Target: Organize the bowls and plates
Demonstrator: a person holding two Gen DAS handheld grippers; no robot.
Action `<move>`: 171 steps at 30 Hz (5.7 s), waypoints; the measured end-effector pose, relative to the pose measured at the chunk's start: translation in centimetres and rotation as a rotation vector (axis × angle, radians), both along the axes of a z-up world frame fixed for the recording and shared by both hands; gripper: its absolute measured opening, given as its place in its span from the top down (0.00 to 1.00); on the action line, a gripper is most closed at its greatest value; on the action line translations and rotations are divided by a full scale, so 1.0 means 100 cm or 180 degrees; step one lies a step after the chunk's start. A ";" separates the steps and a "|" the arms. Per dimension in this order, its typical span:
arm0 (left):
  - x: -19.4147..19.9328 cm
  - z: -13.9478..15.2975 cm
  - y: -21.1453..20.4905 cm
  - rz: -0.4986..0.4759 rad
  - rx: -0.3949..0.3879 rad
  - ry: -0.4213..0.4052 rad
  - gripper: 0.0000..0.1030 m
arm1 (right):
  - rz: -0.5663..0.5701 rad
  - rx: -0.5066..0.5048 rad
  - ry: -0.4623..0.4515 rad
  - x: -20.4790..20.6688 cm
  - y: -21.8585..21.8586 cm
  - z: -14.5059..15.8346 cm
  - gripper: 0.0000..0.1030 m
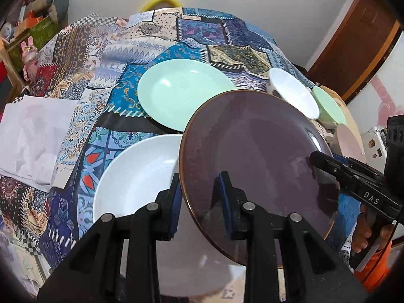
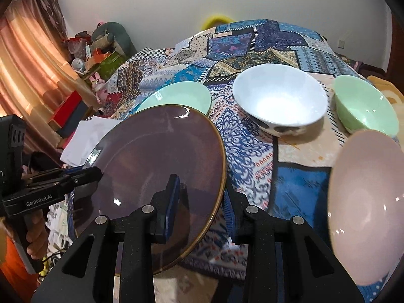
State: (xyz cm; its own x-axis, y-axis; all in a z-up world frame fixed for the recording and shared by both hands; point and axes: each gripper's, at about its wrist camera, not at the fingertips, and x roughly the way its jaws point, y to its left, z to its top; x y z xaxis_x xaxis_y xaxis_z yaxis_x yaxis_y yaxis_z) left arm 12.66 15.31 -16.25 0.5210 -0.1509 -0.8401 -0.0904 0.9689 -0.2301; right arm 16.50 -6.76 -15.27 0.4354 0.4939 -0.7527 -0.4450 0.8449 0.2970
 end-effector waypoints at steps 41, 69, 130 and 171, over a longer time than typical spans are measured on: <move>-0.028 -0.027 -0.106 -0.0376 0.0083 0.0311 0.73 | -0.0329 0.0112 0.0225 -0.044 -0.090 -0.034 0.71; -0.032 -0.021 -0.110 -0.0426 0.0175 0.0205 0.71 | -0.0368 -0.0102 0.0132 -0.055 -0.104 -0.023 0.69; -0.083 -0.056 0.054 0.0605 -0.0162 0.0269 0.59 | 0.1166 -0.0862 0.0453 0.030 0.114 -0.049 0.66; -0.105 -0.035 0.070 0.0856 -0.0132 0.0030 0.59 | 0.1248 -0.0596 0.0641 0.008 0.142 -0.048 0.73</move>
